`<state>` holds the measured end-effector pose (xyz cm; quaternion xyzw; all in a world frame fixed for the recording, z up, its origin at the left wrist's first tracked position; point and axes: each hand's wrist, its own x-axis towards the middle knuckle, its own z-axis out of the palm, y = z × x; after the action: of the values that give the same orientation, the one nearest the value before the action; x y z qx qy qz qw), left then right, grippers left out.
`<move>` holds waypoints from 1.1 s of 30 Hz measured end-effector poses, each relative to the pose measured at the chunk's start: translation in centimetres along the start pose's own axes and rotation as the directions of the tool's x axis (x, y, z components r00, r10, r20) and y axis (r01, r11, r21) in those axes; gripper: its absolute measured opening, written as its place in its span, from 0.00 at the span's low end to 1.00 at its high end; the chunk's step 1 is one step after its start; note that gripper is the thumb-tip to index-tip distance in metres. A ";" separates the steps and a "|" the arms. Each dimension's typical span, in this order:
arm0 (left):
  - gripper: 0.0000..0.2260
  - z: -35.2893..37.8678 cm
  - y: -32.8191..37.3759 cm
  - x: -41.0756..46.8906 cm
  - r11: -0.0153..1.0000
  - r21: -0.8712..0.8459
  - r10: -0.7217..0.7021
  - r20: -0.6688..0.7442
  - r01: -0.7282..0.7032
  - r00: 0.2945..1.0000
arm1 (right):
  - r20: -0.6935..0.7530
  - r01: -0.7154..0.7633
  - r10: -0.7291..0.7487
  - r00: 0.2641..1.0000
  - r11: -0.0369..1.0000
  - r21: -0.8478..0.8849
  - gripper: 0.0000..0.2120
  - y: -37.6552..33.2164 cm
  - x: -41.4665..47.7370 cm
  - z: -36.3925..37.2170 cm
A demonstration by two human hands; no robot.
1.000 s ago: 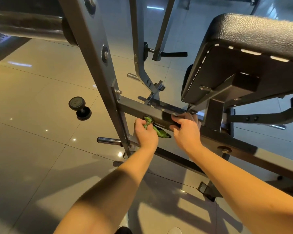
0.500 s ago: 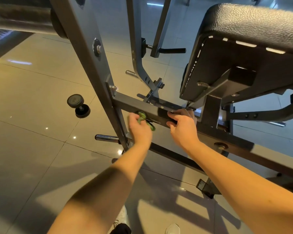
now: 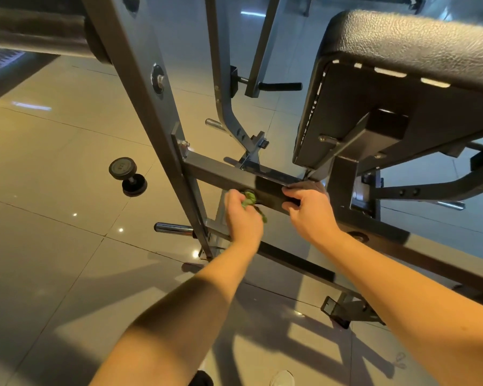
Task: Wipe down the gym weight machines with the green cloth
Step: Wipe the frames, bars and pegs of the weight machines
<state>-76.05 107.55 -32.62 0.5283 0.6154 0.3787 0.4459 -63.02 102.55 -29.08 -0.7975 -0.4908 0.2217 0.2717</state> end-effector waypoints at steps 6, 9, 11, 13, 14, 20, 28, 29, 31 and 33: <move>0.11 -0.3 0.0 -0.1 0.992 0.103 0.066 0.080 -0.074 0.995 | -0.005 -0.043 0.043 0.999 0.997 0.069 0.18 -0.1 0.2 0.0; 0.12 -2.0 0.0 3.1 0.996 -0.012 -0.086 -0.064 0.085 0.994 | 0.031 -0.030 0.028 0.999 0.998 0.050 0.19 0.3 0.4 -0.2; 0.12 -2.2 0.1 3.6 0.996 -0.044 -0.086 -0.141 0.080 0.986 | 0.029 -0.032 0.030 0.999 0.998 0.053 0.19 0.4 0.5 -0.1; 0.12 -0.9 0.2 2.1 1.000 0.014 -0.013 -0.112 0.015 0.994 | 0.021 -0.046 0.044 0.999 0.997 0.070 0.19 0.4 0.5 0.1; 0.14 0.2 0.0 0.6 0.999 0.032 0.008 -0.060 -0.006 0.998 | 0.021 -0.044 0.043 0.999 0.997 0.063 0.19 0.5 0.4 0.2; 0.13 3.1 -1.2 -2.4 0.994 0.071 0.069 0.145 -0.080 0.987 | 0.009 -0.012 0.012 1.000 0.999 0.051 0.17 0.0 0.0 -0.5; 0.10 -3.0 0.0 4.9 0.997 0.042 -0.052 -0.151 0.059 0.987 | 0.033 0.001 -0.003 0.999 0.998 0.069 0.18 0.1 -0.1 -0.6; 0.09 -2.5 0.0 4.2 0.998 0.052 -0.038 -0.142 0.046 0.989 | 0.033 -0.005 0.002 0.999 0.997 0.072 0.18 -0.1 -0.1 -0.6; 0.10 -0.1 -0.4 1.4 0.997 0.070 -0.009 -0.030 0.011 1.000 | 0.035 -0.014 0.011 0.999 0.997 0.076 0.18 -0.2 -0.2 -0.5; 0.13 2.1 -0.9 -1.4 0.994 0.095 0.035 0.120 -0.047 0.992 | 0.041 -0.022 0.019 0.999 0.996 0.084 0.18 -0.3 -0.2 -0.4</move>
<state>-74.30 106.02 -33.90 0.5835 0.5947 0.3250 0.4474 -63.08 102.41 -28.57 -0.7856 -0.4782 0.2612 0.2931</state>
